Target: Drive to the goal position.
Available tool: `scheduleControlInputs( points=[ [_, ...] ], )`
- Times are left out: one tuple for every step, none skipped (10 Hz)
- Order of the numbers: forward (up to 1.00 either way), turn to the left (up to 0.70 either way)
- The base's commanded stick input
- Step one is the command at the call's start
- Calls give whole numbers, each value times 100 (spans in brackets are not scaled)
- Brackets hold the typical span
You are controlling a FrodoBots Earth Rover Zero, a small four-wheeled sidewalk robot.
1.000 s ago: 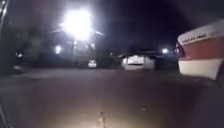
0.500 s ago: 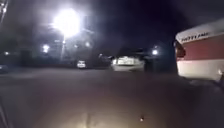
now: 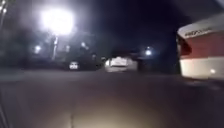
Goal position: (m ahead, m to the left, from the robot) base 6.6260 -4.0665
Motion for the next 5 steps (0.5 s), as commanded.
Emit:
scheduleControlInputs(
  points=[
    [70,0],
    [70,0],
    [70,0],
    [70,0],
    [70,0]
  ],
)
